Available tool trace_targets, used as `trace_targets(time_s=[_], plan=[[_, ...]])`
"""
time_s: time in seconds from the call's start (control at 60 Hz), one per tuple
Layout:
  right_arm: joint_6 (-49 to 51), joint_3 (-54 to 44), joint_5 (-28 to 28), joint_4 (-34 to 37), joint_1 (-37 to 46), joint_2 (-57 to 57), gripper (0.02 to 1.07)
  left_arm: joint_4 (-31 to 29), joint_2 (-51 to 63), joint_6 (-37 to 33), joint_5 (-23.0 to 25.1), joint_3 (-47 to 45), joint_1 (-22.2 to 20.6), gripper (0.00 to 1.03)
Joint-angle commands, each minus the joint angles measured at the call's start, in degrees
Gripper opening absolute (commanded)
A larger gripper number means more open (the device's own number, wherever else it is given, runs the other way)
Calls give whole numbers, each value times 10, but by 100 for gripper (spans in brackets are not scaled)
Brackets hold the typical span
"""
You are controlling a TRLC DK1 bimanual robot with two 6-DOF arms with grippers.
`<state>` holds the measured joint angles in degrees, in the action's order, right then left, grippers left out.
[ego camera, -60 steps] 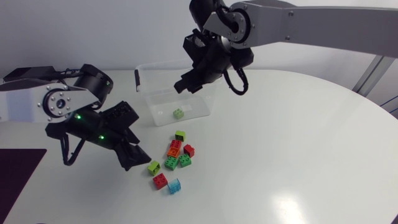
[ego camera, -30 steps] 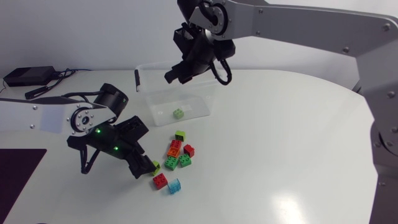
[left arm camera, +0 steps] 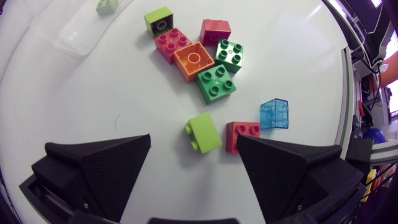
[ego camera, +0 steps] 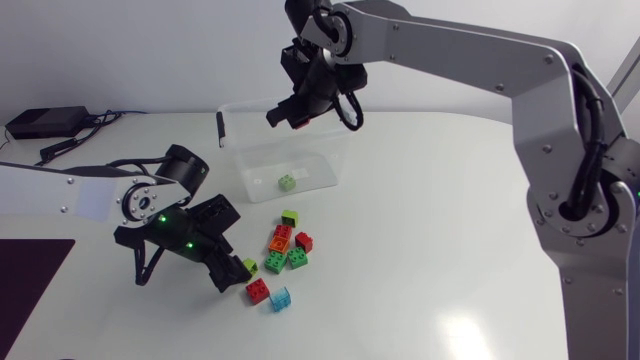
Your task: Place the duplo bricks in the container
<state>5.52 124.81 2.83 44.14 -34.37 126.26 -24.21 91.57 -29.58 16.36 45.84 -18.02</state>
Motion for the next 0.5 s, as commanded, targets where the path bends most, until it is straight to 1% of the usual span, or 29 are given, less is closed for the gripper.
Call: trace_targets(time_s=[0.0, 0.033, 0.05, 0.067, 0.083, 0.1, 0.133, 0.15, 0.317, 0.483], plan=[[-16, 23, 1, 13, 4, 20, 39, 4, 9, 11, 1, -12, 6, 96], [-17, 23, 2, 13, 4, 21, 51, 5, 9, 12, 1, -12, 6, 96], [-19, 22, 2, 13, 4, 21, 58, 5, 9, 12, 2, -13, 6, 96], [-19, 21, 2, 13, 4, 21, 69, 5, 9, 12, 2, -13, 6, 96], [-19, 21, 4, 13, 4, 21, 76, 5, 9, 13, 2, -14, 5, 96], [-19, 21, 6, 13, 4, 21, 81, 6, 9, 14, 2, -14, 5, 96], [-19, 21, 9, 13, 4, 22, 99, 6, 9, 15, 2, -15, 4, 96], [-19, 21, 9, 13, 5, 22, 103, 6, 9, 15, 2, -15, 4, 96], [-19, 14, 9, 24, 12, -6, 103, 6, 5, 28, 1, -17, -5, 96], [-18, -60, 6, 23, 10, -77, 103, 10, 12, 41, -4, -17, -17, 96]])
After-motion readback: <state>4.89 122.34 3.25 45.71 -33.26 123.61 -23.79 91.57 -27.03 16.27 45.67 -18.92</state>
